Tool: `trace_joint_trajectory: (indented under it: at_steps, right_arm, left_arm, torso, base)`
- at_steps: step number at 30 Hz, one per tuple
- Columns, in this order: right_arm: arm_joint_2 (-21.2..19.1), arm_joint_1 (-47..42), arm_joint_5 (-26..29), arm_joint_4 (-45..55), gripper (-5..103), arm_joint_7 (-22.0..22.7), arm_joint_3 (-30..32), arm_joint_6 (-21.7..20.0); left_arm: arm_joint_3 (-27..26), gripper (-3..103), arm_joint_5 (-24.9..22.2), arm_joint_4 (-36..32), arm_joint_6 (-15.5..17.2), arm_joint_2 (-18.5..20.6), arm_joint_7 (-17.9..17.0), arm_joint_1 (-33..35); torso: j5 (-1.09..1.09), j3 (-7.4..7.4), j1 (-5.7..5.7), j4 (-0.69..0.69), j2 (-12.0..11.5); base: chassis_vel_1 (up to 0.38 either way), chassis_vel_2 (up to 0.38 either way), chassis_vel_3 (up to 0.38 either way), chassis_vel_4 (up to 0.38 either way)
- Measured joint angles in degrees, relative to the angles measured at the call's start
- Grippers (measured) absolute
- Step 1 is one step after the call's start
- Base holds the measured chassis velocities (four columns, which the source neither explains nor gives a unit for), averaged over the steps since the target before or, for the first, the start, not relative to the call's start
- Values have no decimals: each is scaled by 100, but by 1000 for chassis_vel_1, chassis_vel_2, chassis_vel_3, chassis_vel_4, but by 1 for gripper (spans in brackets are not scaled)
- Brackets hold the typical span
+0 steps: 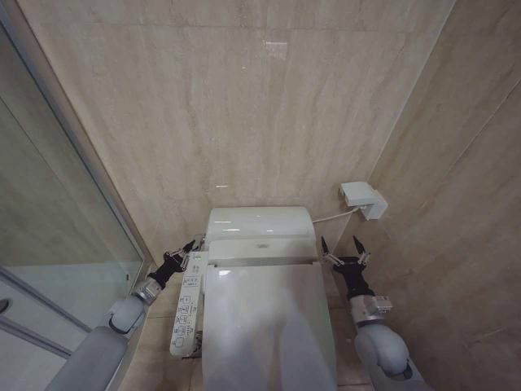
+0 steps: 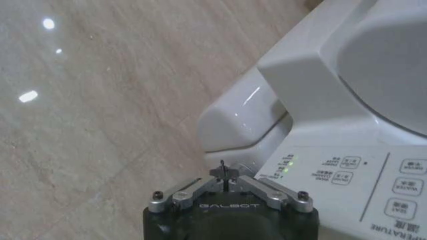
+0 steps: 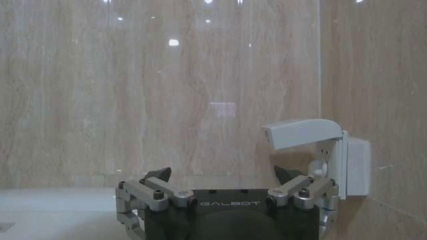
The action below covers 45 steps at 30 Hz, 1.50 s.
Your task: Open the toilet lid, clean the toilet bowl with a toilet brush, close the toilet lid, and flush.
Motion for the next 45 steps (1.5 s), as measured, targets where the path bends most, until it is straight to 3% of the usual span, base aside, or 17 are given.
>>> trace_joint_trajectory:
  at_steps: [4, 22, 24, 27, 45]
  right_arm:
    - [2, -2, 1, 0, 100, 4, 1, 0]
    - [1, 1, 0, 0, 100, 0, 0, 0]
    - [0, 0, 0, 0, 100, 1, 0, 0]
    - [0, 0, 0, 0, 100, 0, 0, 1]
    - [0, 0, 0, 0, 100, 1, 0, 1]
  left_arm:
    - [60, 0, 19, 232, -32, -33, 35, -67]
    - [452, 0, 43, 901, -240, -193, 114, -482]
    - [493, 0, 50, 1014, -276, -244, 130, -565]
    - [510, 0, 53, 1052, -286, -254, 135, -609]
    - [557, 0, 53, 1205, -324, -311, 136, -752]
  torso:
    - [-2, 1, 0, 5, -1]
    - [-3, 2, 0, -3, -1]
    - [-13, 3, 1, -4, -2]
    - [-4, 4, 1, -2, -2]
    - [-5, 2, 1, -1, -2]
  base:
    - [0, 0, 0, 0]
    - [0, 0, 0, 0]
    - [0, 0, 0, 0]
    - [0, 0, 0, 0]
    - [0, 0, 0, 0]
